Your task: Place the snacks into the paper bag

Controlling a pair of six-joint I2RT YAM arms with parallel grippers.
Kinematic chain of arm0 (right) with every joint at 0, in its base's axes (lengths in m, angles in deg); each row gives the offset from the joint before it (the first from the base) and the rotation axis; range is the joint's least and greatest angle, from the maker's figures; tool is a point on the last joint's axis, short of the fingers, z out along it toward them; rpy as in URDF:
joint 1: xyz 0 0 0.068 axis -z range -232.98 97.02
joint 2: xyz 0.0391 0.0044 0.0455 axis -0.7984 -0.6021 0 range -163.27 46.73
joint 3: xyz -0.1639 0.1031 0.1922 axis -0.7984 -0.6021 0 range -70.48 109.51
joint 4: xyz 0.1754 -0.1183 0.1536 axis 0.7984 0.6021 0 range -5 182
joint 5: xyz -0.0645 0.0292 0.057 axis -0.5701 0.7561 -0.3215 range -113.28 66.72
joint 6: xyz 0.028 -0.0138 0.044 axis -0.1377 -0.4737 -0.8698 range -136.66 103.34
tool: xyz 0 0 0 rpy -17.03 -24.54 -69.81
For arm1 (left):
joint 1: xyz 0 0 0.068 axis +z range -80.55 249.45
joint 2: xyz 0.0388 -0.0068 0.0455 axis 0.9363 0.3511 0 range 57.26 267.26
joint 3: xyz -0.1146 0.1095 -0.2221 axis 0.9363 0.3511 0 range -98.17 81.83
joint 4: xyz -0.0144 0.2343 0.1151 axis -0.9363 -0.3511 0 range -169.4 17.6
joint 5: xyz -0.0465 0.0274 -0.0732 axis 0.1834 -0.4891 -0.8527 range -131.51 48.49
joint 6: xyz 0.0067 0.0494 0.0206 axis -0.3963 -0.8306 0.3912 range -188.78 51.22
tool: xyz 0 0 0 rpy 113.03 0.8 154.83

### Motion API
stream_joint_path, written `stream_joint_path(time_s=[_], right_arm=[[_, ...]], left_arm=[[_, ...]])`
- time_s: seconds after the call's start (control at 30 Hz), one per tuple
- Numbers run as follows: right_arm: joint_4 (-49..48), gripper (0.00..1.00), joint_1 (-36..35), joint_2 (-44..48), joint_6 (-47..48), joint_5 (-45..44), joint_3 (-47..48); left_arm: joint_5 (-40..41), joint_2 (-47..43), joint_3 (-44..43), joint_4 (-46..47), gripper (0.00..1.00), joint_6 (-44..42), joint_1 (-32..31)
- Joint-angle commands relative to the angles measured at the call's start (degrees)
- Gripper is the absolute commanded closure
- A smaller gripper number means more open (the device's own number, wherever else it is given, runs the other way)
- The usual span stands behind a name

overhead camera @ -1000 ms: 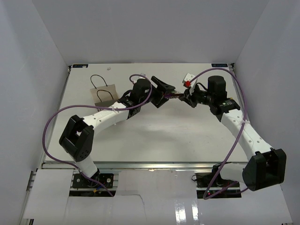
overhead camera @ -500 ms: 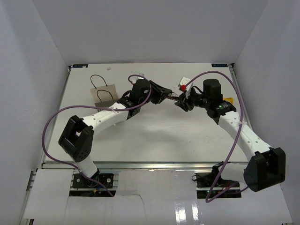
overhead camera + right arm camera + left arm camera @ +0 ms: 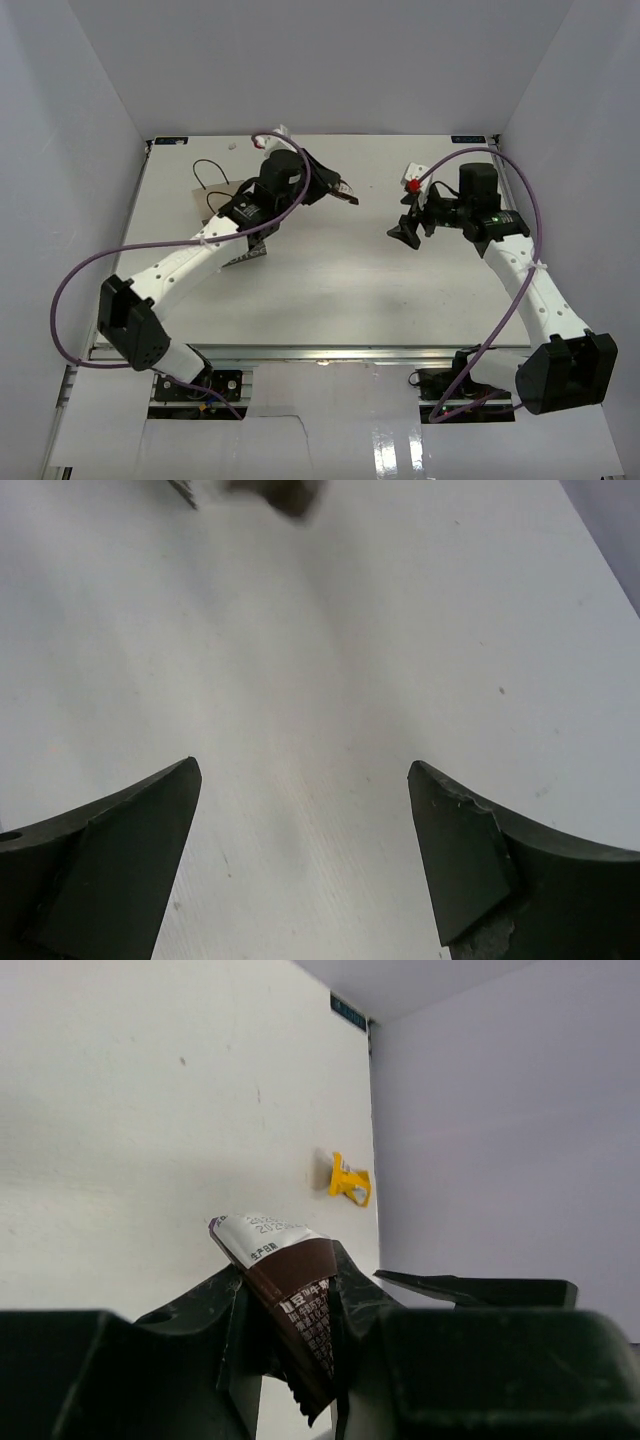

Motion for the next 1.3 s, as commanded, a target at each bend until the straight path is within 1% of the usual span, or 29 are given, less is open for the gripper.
stream_joint_path(time_s=[0.0,0.07,0.1,0.13,0.17,0.2,0.23,0.33,0.5,0.7,0.87,1.0,1.07,1.1,1.17,1.2,1.23,1.27], right_arm=[[1.03,0.10,2.75,1.76,0.45,-6.42,0.33],[-3.17,0.10,3.10,0.97,-2.54,-14.71,-1.96],[-2.94,0.10,3.63,0.35,-2.29,-17.62,-2.93],[-2.33,0.10,4.50,-0.17,-1.16,-16.87,-2.94],[-1.19,0.10,6.77,-0.79,-0.37,-15.03,-2.67],[0.56,0.10,7.67,-0.79,0.16,-10.49,-2.50],[0.58,0.09,8.11,-0.71,0.34,-9.49,-2.58],[0.32,0.09,8.20,-1.32,-0.35,-8.95,-2.76],[0.23,0.10,8.38,-2.29,-0.71,-9.39,-1.97],[0.32,0.10,8.64,-1.59,-0.88,-9.13,-2.23],[0.41,0.10,8.73,-0.80,-1.32,-9.13,-3.37],[0.49,0.10,9.08,-0.36,-1.76,-9.91,-3.11],[0.58,0.10,9.69,-0.44,-2.20,-9.57,-2.68],[0.67,0.10,10.65,-0.96,-3.07,-9.13,-2.32],[2.76,0.10,11.71,-2.11,-3.43,-7.90,-0.92],[3.82,0.10,12.06,-3.94,-3.52,-7.81,1.26],[4.88,0.10,12.76,-5.09,-3.35,-8.50,2.41],[6.02,0.10,12.77,-6.32,-2.91,-9.29,3.73]], left_arm=[[11.67,-9.44,-5.18,-8.58,0.77,-12.86,0.10],[15.30,-11.64,-6.33,-12.80,0.78,-17.26,0.36],[17.05,-13.66,-6.59,-14.03,0.78,-18.76,0.45],[20.38,-14.63,-6.77,-16.40,0.78,-20.95,0.63],[21.89,-15.51,-7.03,-17.55,0.78,-21.75,0.98],[23.04,-17.26,-7.04,-18.52,0.78,-22.72,1.24],[25.40,-17.98,-7.04,-20.36,0.78,-24.03,1.51],[28.22,-19.65,-7.12,-23.70,0.78,-25.79,4.22],[27.27,-19.22,-7.48,-26.61,0.78,-28.52,9.84],[26.74,-17.90,-5.98,-24.86,0.77,-32.48,14.86],[25.25,-14.92,-6.60,-22.93,0.76,-35.03,16.80],[24.19,-13.24,-5.81,-23.45,0.75,-35.30,18.47],[24.10,-13.24,-4.76,-23.45,0.73,-35.30,19.00],[24.36,-13.15,-4.32,-23.54,0.69,-35.30,19.61],[24.37,-13.06,-3.35,-23.45,0.64,-35.38,20.40],[24.02,-13.06,-3.17,-23.54,0.60,-35.30,21.10],[23.58,-12.97,-3.08,-23.36,0.53,-35.30,21.54],[23.05,-12.97,-3.25,-23.36,0.49,-35.21,21.81]])
